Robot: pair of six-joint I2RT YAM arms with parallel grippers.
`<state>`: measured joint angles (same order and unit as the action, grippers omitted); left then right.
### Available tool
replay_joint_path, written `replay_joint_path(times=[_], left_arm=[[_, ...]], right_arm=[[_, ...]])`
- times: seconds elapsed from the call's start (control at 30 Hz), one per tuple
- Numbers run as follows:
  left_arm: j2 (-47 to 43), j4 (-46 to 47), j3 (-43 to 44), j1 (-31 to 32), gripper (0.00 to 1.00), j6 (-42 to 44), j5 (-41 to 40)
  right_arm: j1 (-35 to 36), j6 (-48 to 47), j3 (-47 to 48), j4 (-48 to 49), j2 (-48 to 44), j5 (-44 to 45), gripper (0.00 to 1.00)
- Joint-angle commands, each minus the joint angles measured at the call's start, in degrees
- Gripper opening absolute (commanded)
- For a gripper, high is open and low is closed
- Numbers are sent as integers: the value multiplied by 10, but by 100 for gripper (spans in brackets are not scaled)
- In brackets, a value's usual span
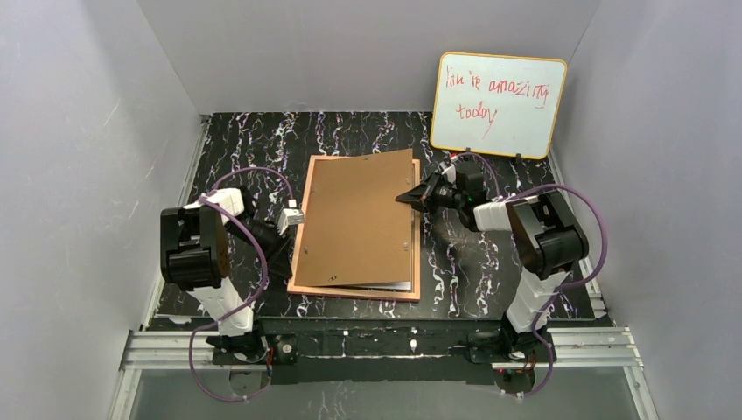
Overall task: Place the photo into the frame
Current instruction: Place the photo frame item in the photo frame.
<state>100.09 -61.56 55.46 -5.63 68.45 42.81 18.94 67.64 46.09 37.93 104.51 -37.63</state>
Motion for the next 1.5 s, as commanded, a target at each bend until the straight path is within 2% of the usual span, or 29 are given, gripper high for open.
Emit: replay_joint_path(times=[0.0,0.13,0.2,0.33,0.53,0.67,0.77,1.1,1.3,1.47], left_arm=[[4,-22,-5,12,36,16,65],[-4,-29,-3,13,34,19,66],[-9,-33,-1,13,34,20,65],[-17,-37,14,13,35,9,66],[-23,-8,61,6,41,-64,55],[-41,29,76,3,42,-114,37],[-54,51,74,-1,42,-132,26],[-61,74,69,-4,43,-146,-9],[-50,75,91,-14,52,-166,-21],[-33,74,113,-21,55,-182,-22]], right_arm=[[27,-15,30,-27,22,-10,4],[33,-72,86,-117,30,0,16],[38,-102,111,-167,30,15,28],[47,-144,144,-255,24,52,43],[65,-190,191,-363,23,119,57],[80,-217,224,-435,18,178,70],[85,-229,243,-469,12,211,98],[95,-267,311,-567,28,254,99],[96,-286,333,-620,20,314,99],[97,-297,343,-640,4,352,99]])
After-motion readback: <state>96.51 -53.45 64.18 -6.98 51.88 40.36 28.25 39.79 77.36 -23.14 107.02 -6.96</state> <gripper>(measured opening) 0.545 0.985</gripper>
